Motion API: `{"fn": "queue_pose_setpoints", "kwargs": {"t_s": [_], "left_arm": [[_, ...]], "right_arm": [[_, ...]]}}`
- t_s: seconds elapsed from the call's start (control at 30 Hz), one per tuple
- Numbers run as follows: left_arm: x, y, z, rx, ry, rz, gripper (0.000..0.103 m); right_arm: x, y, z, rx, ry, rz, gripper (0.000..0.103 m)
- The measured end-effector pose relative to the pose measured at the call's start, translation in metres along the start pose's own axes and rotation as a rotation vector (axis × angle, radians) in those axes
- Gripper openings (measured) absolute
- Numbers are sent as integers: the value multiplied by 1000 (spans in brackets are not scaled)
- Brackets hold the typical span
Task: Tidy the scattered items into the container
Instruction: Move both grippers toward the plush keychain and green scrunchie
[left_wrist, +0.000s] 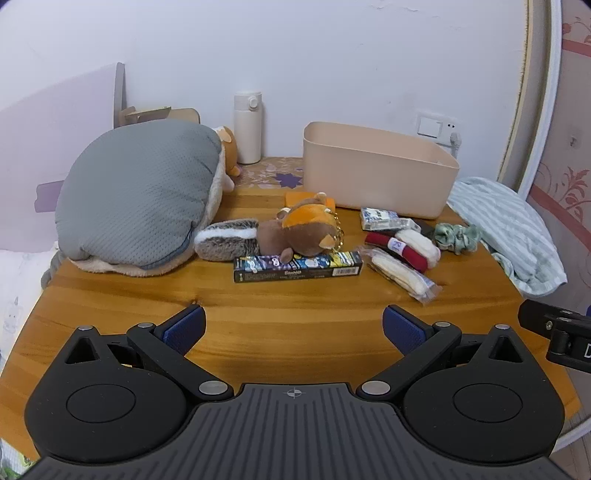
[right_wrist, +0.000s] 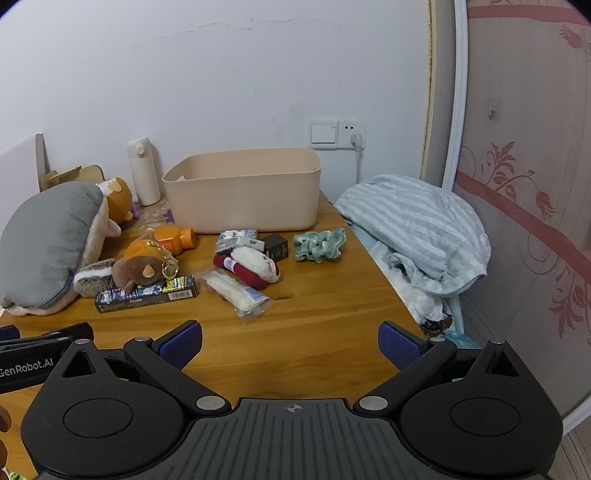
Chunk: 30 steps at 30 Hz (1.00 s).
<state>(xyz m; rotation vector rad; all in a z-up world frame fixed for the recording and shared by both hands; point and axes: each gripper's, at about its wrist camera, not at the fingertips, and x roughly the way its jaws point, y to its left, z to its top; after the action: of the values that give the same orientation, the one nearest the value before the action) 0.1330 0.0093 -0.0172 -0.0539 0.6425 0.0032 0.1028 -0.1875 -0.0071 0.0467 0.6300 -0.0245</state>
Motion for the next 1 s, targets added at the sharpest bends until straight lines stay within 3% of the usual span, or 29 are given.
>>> {"fn": "queue_pose_setpoints", "kwargs": {"t_s": [0.43,0.7,1.0], "left_arm": [[46,-7,23,49,15,11,103],[84,-7,29,129,22,-30,103],[112,-7,42,140,8,-82,103]], "right_arm": [[44,-4,22,-5,38,16,103],[80,-9,30,-17,85,6,103],[119,-28,45,11,118,-36,103]]}}
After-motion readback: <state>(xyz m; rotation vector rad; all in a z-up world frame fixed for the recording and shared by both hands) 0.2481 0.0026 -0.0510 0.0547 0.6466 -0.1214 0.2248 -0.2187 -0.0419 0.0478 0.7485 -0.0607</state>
